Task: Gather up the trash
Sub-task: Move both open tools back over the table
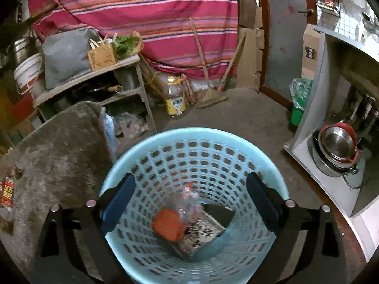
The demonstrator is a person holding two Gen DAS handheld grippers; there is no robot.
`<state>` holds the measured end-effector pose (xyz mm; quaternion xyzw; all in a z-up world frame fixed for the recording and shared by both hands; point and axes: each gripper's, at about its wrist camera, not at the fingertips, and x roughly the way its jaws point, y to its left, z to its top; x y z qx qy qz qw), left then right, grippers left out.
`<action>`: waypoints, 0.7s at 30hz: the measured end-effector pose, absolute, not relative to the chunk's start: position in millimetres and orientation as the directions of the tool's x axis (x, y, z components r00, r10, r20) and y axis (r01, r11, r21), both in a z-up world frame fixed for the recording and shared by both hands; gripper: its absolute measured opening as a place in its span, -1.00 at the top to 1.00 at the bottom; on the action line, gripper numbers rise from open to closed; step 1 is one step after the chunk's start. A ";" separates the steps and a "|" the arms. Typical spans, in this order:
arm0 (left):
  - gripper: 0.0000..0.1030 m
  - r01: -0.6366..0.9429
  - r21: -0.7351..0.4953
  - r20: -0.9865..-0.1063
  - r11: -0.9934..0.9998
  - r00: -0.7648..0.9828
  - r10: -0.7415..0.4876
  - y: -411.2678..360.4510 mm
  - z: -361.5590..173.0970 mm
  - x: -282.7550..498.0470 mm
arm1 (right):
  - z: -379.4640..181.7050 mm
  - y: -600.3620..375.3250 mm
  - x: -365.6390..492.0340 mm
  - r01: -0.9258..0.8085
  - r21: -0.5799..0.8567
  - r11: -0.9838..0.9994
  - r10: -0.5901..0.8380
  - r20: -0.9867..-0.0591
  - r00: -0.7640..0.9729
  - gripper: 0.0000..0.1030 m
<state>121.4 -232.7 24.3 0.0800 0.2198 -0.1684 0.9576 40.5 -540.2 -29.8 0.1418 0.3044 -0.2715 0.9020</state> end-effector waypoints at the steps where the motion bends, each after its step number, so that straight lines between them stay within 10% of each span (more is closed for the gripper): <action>1: -0.89 0.332 0.084 -0.450 0.939 0.854 -0.262 -219.7 22.9 125.1 | -27.6 -532.5 43.0 0.566 0.090 0.819 -0.400 -0.618 0.677 -0.80; 21: -0.90 0.064 0.062 -0.506 0.996 0.862 -0.024 -69.6 -5.3 135.2 | -28.3 -370.5 112.7 0.268 -0.005 0.963 -0.219 -0.594 0.774 -0.80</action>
